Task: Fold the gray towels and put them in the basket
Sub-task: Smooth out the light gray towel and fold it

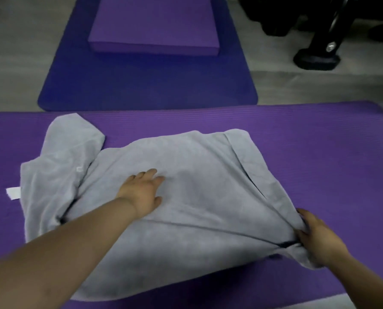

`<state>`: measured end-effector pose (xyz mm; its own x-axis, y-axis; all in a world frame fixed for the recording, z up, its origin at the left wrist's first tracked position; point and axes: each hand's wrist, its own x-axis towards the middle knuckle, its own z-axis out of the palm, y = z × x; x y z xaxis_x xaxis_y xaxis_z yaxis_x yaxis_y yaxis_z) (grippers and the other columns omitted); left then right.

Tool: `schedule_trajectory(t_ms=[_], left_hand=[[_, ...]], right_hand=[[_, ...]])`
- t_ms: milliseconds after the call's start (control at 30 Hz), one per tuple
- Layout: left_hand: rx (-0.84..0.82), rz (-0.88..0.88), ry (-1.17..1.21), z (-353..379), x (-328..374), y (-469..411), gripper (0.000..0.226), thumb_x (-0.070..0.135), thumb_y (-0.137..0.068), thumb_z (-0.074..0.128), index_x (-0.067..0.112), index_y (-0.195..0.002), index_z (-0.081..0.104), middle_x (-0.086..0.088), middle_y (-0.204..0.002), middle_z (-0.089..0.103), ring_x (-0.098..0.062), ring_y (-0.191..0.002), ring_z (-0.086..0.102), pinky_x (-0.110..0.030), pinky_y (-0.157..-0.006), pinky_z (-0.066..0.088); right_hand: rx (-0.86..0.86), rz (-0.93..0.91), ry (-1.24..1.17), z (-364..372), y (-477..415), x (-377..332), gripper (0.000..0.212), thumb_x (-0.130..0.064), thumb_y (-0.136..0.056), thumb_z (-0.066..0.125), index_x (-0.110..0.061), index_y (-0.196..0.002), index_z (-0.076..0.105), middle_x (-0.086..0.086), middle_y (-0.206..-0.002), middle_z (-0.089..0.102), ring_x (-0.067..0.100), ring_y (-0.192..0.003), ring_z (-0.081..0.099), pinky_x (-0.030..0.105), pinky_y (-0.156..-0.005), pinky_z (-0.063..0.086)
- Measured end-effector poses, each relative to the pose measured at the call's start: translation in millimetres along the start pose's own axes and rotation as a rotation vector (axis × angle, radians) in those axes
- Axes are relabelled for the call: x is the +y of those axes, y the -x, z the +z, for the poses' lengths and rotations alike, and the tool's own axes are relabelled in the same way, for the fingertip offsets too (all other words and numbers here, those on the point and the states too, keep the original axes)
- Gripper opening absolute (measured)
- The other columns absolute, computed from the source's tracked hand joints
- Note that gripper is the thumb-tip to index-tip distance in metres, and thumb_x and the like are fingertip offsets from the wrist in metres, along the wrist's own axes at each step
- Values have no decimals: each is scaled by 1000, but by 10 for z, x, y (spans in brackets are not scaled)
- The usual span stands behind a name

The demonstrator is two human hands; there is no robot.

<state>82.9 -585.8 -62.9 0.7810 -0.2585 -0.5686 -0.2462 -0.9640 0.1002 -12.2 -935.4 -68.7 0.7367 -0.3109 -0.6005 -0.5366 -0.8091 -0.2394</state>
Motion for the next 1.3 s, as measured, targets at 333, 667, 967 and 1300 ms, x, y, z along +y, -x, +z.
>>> schedule_trajectory(t_ms=[333, 667, 967, 1300], left_hand=[[-243, -53, 60, 498, 854, -431, 78, 49, -91, 40, 26, -145, -12, 2, -154, -17, -17, -144, -9, -32, -118, 4], [-209, -240, 118, 555, 1102, -494, 84, 49, -87, 49, 32, -144, -10, 5, -154, -17, -15, -144, -9, -31, -116, 8], [-193, -140, 107, 302, 1284, -929, 92, 57, -83, 49, 29, -144, -14, 2, -153, -21, -18, -143, -13, -35, -117, 3], [-157, -126, -16, 385, 1168, -974, 87, 60, -86, 38, 29, -142, -21, 1, -152, -26, -19, -142, -18, -41, -116, 5]], right_hand=[[181, -4, -557, -269, -1152, 73, 22, -11, -93, 48, 5, -90, 64, 12, -83, 56, 21, -62, 48, 12, -47, 39], [39, -221, -436, -228, -2021, -721, 29, -12, -86, 57, -16, -61, 42, -1, -58, 41, 4, -51, 47, 10, -44, 33], [222, -224, -642, -783, -2260, -587, 49, -15, -89, 55, -6, -132, 35, 1, -84, 52, 4, -75, 54, 12, -70, 39], [369, 179, -534, -56, -1101, 788, 24, -16, -80, 68, -6, -96, 53, 25, -108, 56, 37, -105, 53, 38, -90, 39]])
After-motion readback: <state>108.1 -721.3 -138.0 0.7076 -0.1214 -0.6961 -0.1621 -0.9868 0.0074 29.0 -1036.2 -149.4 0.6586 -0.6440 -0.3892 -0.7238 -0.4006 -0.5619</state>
